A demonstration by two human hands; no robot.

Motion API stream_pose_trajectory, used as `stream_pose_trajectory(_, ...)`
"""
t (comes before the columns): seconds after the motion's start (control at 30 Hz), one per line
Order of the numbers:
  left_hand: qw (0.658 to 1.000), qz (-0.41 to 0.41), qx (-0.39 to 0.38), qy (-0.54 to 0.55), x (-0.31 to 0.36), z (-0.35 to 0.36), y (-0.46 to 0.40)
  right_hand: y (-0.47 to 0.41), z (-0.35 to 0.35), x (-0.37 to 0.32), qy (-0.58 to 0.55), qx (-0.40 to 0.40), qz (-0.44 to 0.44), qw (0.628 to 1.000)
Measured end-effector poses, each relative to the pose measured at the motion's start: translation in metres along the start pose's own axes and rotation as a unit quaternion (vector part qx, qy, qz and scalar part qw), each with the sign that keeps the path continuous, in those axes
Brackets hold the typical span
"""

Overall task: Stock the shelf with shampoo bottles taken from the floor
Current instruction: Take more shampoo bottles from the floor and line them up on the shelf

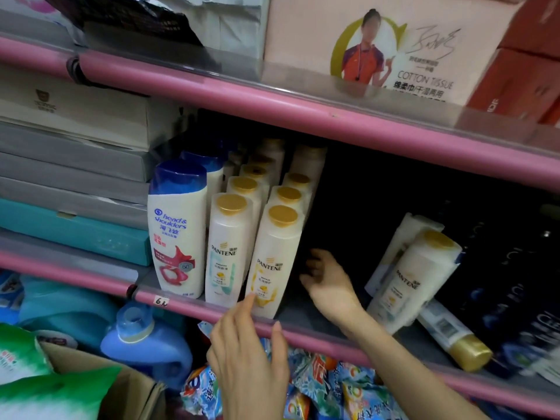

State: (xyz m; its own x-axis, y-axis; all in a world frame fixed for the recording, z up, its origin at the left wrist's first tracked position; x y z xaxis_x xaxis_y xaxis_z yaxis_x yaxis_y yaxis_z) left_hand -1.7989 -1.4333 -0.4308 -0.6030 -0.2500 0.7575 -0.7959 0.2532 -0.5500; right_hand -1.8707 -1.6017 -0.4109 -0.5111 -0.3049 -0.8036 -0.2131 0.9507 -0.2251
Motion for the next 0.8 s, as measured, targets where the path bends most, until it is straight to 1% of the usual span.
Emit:
stream_pose_trajectory(0.1,0.994,-0.007,-0.017,0.112,0.011,-0.003,0.010,0.052,-0.049,-0.005,-0.002,0.060,-0.102,0.993)
stream_pose_trajectory(0.13,0.990,-0.001,-0.033,0.138,0.015,-0.004,0.015,0.068,-0.067,-0.004,-0.006,0.084,-0.117,0.990)
stream_pose_trajectory(0.17,0.987,0.008,-0.046,0.157,0.019,-0.006,0.019,0.079,-0.085,-0.001,-0.013,0.114,-0.122,0.986)
stream_pose_trajectory(0.27,0.980,0.025,-0.092,0.176,0.031,-0.010,0.031,0.092,-0.131,0.014,-0.030,0.240,-0.119,0.963)
stream_pose_trajectory(0.33,0.972,0.026,-0.153,0.176,0.047,-0.005,0.032,0.086,-0.148,0.024,-0.031,0.299,-0.097,0.949)
stream_pose_trajectory(0.4,0.964,0.048,-0.197,0.169,0.071,0.003,0.028,0.075,-0.151,0.034,-0.047,0.298,-0.054,0.952)
stream_pose_trajectory(0.47,0.956,0.090,-0.214,0.177,0.098,0.011,0.021,0.066,-0.144,0.044,-0.107,0.266,0.004,0.958)
stream_pose_trajectory(0.53,0.946,0.151,-0.222,0.179,0.128,0.019,0.013,0.060,-0.138,0.050,-0.134,0.257,0.040,0.956)
stream_pose_trajectory(0.67,0.929,0.256,-0.242,0.116,0.169,0.039,0.002,0.054,-0.129,0.054,-0.110,0.243,0.036,0.963)
stream_pose_trajectory(0.73,0.920,0.284,-0.258,0.079,0.178,0.046,-0.004,0.051,-0.124,0.055,-0.101,0.217,0.026,0.970)
stream_pose_trajectory(0.8,0.917,0.295,-0.262,0.063,0.182,0.048,-0.009,0.048,-0.117,0.052,-0.095,0.172,0.004,0.980)
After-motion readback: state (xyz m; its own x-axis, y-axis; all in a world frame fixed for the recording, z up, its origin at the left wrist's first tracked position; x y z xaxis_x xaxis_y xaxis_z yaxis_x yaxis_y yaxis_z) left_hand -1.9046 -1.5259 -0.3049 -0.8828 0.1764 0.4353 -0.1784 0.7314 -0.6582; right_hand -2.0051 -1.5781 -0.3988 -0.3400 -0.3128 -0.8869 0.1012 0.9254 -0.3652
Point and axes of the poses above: each hand's wrist, its own y-axis away from the middle knuckle, its own z-axis out of the palm, x = y × z, the point moved 6 cm from there along -y, towards the middle knuckle, and after that the axes turned 15 degrees about x, right-handed, at the moved point
